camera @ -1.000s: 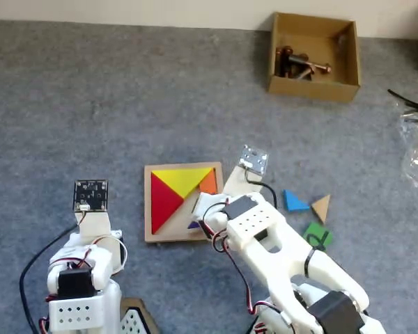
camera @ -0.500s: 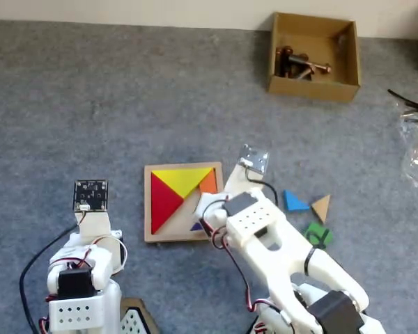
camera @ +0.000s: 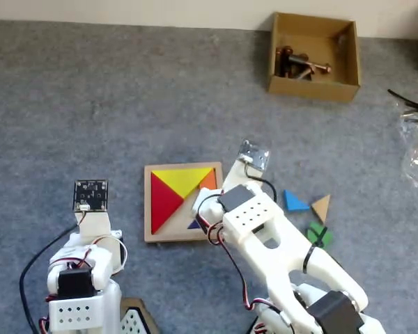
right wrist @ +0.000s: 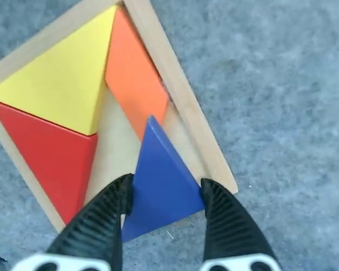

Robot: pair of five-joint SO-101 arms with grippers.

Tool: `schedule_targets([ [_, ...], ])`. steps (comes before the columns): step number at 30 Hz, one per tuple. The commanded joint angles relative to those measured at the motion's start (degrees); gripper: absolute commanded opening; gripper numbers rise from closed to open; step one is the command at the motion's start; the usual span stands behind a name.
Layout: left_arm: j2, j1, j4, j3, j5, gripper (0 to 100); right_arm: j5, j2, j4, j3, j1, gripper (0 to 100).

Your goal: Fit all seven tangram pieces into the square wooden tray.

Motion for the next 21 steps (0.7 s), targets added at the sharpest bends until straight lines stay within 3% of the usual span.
schedule_targets([
  [1,0.4,-0.48,0.44,1.19,0.09,0,-0.97,-1.71,-0.84,-2.77,-0.75,0.6],
  [21,0.4,-0.48,0.44,1.19,0.09,0,-1.23,-1.71,-0.92,-2.77,-3.38,0.8],
])
